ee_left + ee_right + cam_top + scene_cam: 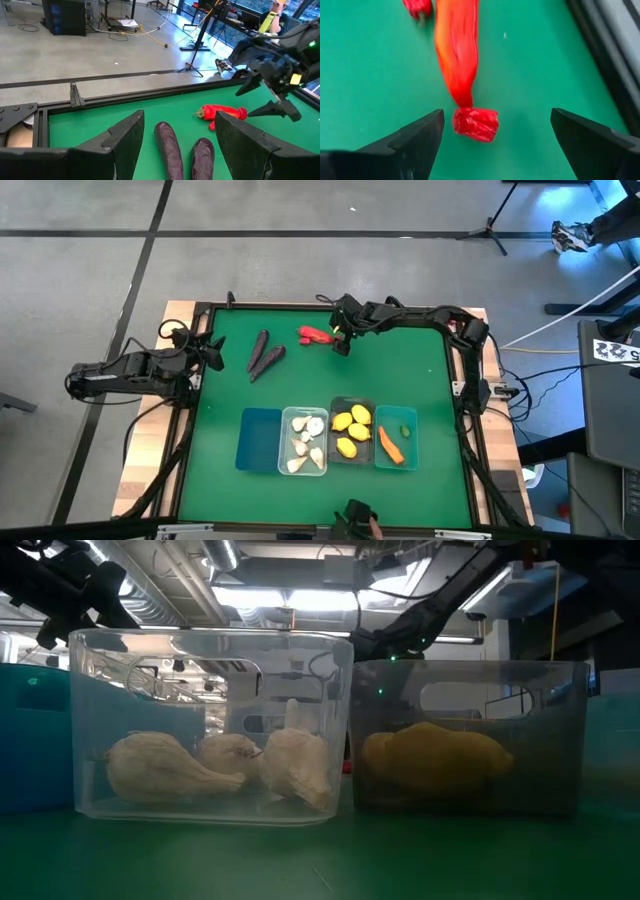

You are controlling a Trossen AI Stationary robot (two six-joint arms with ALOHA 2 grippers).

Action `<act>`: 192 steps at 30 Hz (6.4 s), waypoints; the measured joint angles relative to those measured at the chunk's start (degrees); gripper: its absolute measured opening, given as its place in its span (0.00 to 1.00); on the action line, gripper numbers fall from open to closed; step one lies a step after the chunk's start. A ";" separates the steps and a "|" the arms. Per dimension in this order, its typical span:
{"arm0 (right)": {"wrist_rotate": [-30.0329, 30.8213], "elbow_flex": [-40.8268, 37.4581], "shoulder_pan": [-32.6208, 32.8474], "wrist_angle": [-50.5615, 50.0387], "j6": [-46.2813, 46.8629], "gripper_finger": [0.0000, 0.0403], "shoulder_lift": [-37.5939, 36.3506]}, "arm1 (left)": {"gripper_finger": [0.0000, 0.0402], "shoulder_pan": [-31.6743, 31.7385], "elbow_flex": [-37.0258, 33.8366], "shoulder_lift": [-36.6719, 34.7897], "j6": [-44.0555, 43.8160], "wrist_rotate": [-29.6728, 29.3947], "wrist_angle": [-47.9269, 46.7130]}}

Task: Sort produce into baskets
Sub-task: Put the red chili pepper into the light blue bin

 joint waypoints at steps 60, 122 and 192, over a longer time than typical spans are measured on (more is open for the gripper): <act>-34.46 -0.09 3.49 -33.35 1.48 0.31 -16.32 | 0.59 0.00 -0.01 -0.02 -0.15 0.01 -0.02; 20.90 -5.03 36.90 -13.17 8.12 0.72 -31.27 | 0.59 0.00 -0.02 -0.01 -0.42 0.02 -0.04; -7.41 22.62 2.38 -21.75 -5.35 0.72 10.90 | 0.59 0.02 0.00 -0.02 -0.18 -0.28 -0.04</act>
